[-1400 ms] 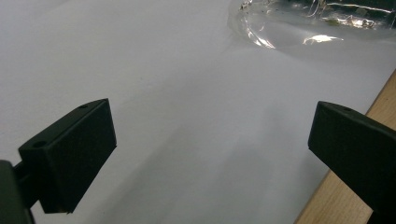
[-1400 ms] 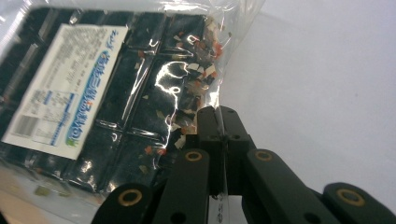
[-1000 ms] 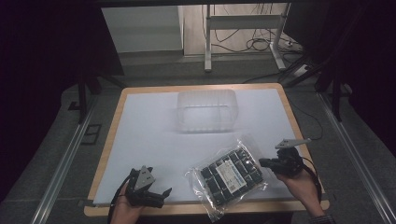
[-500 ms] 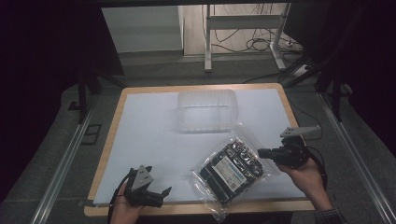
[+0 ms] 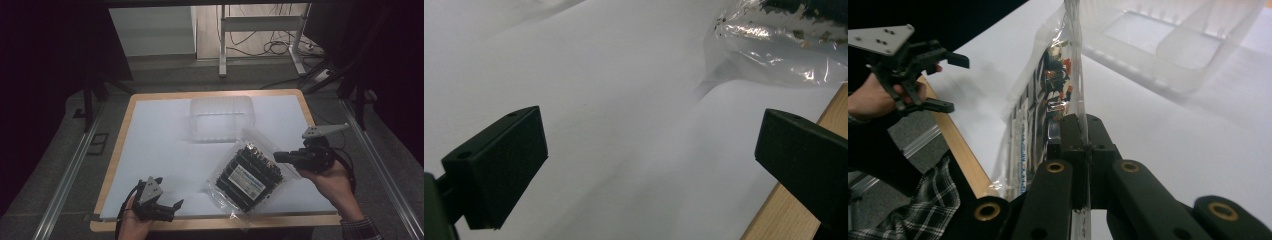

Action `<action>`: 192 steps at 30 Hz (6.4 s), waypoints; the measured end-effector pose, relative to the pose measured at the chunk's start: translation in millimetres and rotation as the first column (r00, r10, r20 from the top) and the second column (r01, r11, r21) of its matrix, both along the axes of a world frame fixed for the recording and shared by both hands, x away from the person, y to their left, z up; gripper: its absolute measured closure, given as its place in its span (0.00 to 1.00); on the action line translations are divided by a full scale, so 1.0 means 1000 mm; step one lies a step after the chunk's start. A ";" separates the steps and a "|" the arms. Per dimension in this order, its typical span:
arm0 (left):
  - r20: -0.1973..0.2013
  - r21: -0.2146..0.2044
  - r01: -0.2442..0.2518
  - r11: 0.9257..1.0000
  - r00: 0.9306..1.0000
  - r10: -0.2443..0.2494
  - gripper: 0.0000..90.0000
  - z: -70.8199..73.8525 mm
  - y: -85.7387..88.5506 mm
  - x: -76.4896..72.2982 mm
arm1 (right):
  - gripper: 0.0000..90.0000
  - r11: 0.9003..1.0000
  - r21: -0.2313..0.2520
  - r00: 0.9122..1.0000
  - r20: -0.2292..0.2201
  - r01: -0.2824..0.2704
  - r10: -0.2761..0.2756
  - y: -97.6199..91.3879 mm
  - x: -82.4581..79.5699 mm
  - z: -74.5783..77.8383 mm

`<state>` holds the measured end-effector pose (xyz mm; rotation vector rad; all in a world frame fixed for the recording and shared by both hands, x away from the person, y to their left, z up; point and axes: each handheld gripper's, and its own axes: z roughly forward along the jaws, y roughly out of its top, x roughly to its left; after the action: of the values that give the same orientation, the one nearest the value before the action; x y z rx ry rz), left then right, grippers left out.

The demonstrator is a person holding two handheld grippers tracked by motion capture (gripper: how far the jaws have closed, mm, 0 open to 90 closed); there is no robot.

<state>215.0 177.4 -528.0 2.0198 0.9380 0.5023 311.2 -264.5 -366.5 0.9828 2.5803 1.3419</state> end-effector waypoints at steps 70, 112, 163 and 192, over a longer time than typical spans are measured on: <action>0.018 -0.069 -0.010 0.998 1.000 0.011 0.00 0.003 0.008 0.000 | 0.99 0.999 0.027 0.978 0.202 0.038 -0.043 0.056 0.079 0.105; 0.009 -0.104 0.003 0.995 1.000 -0.002 0.00 0.003 0.008 0.000 | 0.99 0.994 0.041 0.961 0.254 0.106 -0.113 0.116 0.170 0.103; -0.007 -0.083 0.015 0.996 1.000 -0.016 0.00 0.001 0.005 0.001 | 0.99 0.988 -0.096 0.975 0.198 0.117 -0.097 0.167 0.205 0.031; -0.001 -0.079 0.007 0.997 1.000 -0.007 0.00 0.002 0.005 0.000 | 0.42 0.986 -0.057 0.944 0.301 0.158 -0.134 0.151 0.203 0.040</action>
<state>215.4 182.3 -526.2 1.9513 0.9368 0.4534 513.7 -113.4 -326.4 0.8654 2.2730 1.2315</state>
